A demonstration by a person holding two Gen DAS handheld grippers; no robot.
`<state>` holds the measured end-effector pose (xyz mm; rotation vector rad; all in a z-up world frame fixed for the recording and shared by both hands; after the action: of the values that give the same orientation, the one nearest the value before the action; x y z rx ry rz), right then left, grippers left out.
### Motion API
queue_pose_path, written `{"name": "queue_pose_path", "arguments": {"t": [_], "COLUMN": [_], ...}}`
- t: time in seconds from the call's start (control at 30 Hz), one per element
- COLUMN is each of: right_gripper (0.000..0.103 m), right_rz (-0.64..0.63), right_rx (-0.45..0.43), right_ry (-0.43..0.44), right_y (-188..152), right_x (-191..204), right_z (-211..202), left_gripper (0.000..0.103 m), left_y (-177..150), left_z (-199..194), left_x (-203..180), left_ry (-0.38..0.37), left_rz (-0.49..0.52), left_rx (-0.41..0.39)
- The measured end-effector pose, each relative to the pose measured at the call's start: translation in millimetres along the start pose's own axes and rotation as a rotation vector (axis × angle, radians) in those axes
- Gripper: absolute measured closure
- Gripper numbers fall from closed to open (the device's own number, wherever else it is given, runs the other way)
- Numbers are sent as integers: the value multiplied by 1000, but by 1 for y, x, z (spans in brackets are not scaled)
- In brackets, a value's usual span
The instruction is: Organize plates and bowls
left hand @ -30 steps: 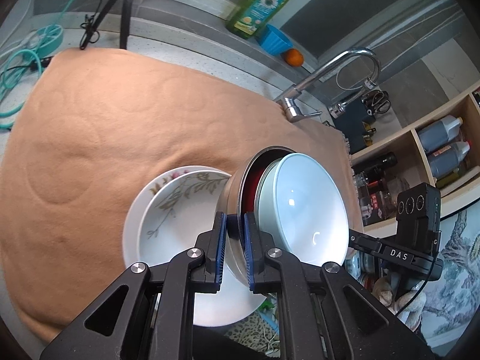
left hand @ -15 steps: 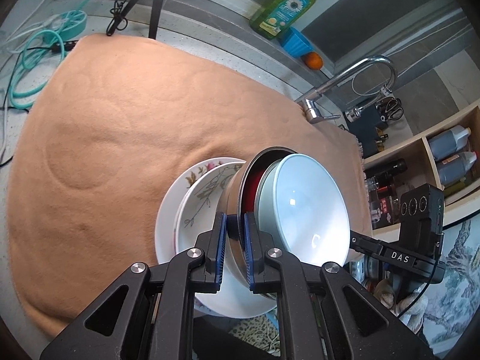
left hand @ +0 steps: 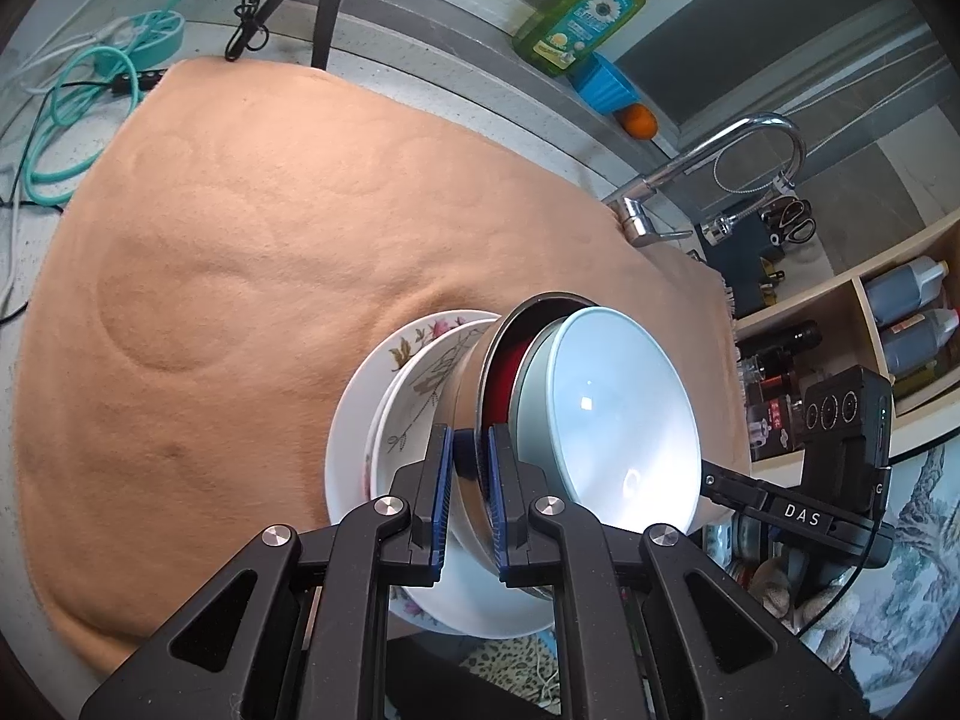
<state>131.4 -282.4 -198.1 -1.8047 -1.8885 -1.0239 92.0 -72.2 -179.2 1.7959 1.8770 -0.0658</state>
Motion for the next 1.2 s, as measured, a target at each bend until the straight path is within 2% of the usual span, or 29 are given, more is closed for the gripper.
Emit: {"name": "queue_pose_path", "arguments": {"t": [0.43,0.5,0.6,0.8,0.97,1.03,1.13,1.2], "right_gripper": [87,81,62,60,50,50,49,44], "right_rz": [-42,-51,-67,-117,-150,-168,-189,-204], "right_rx": [-5,-11,-31,-55,-76,-85,-92,-94], "right_ry": [-8,-16,-40,-90,-110,-124,-133,-135], "right_y": [4,5,8,8,6,5,2,-1], "right_x": [3,4,2,1,8,11,15,18], "right_z": [-4,-7,-15,-29,-41,-44,-47,-48], "left_gripper": [95,94,90,90,90,84,83,82], "left_y": [5,6,6,3,-3,-6,-11,-15], "left_z": [-3,-5,-8,-21,-25,-27,-30,-32], "left_x": [0,1,2,2,-2,-4,-10,-15], "left_ry": [18,23,44,86,123,131,137,144], "left_rz": [8,10,16,51,85,95,120,141], "left_rx": [-27,-34,-46,-83,-96,-104,-111,-117]}}
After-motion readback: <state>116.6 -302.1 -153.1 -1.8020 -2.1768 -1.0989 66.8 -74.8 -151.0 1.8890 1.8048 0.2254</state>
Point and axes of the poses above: each gripper's, at about its wrist camera, not at the fingertips, and z roughly the way its jaws point, x to its left, y to its top, the point moved 9 cm from there along z, roughly the way its jaws point, and after that the axes turned 10 degrees about y, right-handed, at the moved point
